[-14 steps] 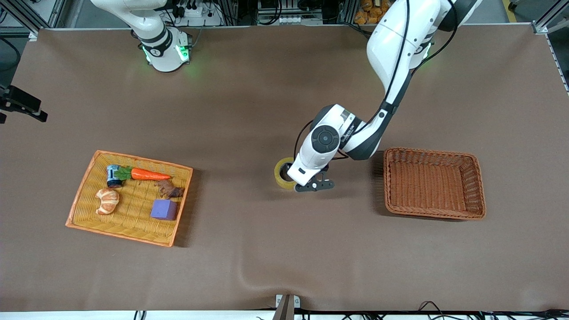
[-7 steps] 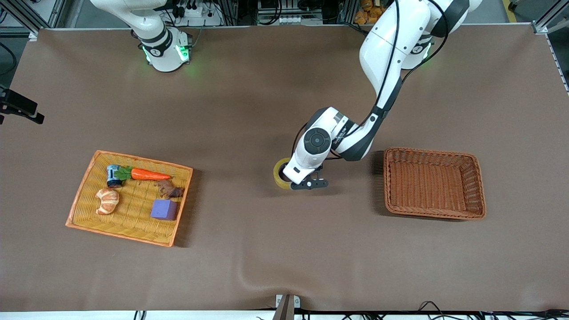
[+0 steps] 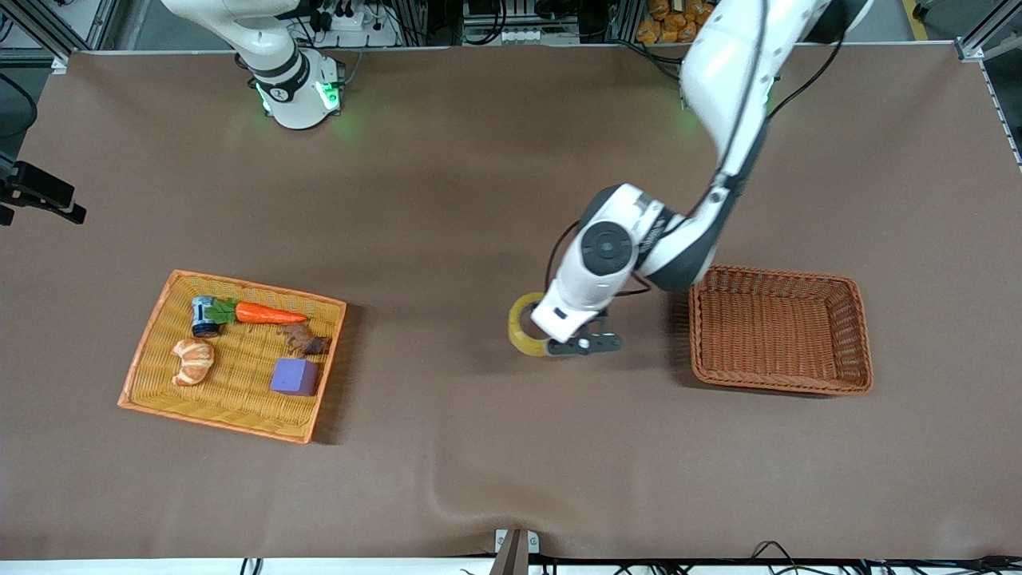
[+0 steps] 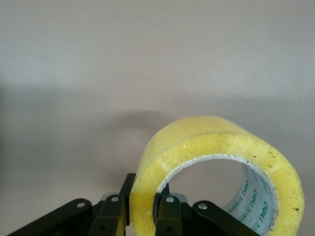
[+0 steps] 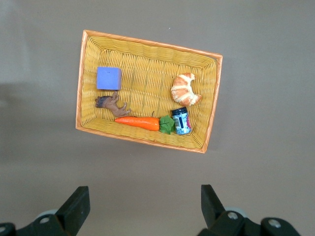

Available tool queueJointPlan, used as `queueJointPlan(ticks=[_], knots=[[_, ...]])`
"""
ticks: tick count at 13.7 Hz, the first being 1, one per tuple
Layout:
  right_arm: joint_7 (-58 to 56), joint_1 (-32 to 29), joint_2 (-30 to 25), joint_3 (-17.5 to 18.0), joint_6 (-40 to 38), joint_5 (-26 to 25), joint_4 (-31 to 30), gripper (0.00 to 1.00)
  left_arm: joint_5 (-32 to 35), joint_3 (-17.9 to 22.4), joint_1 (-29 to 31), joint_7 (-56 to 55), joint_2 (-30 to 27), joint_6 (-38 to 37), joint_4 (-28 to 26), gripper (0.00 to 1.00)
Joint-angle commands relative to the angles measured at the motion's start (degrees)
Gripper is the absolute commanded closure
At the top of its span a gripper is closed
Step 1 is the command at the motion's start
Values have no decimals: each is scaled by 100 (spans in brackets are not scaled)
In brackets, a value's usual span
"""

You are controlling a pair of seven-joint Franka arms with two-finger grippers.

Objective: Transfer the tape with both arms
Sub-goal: 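Carry the tape with the left gripper and lower it into the basket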

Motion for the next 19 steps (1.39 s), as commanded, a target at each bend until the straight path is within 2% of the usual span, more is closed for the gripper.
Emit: queueJointPlan(ticks=[1,3,7,12,14,16,19], knots=[[254,45,-22,-85,-43,74,-37,0,127,-23,516,404,-786,-698,-263,100],[308,45,-13,-85,-44,48,-46,0,136,-32,1016,912,-1085,-1198,-289,100],[326,-25,48,-94,18,82,41,0,417,-49,1712,1800,-1630,-1253,-982,100],[317,-61,101,-94,18,74,94,0,426,-49,2546,2854,-1684,-1192,-1396,100],[317,-52,110,-94,27,56,103,0,426,-58,3046,3356,-1675,-843,-1781,100],[317,-78,128,-94,27,48,138,0,426,-58,3416,3891,-1623,-88,-2282,100],[326,-17,119,-94,18,65,209,0,426,-58,3699,4166,-1360,697,-2688,100]])
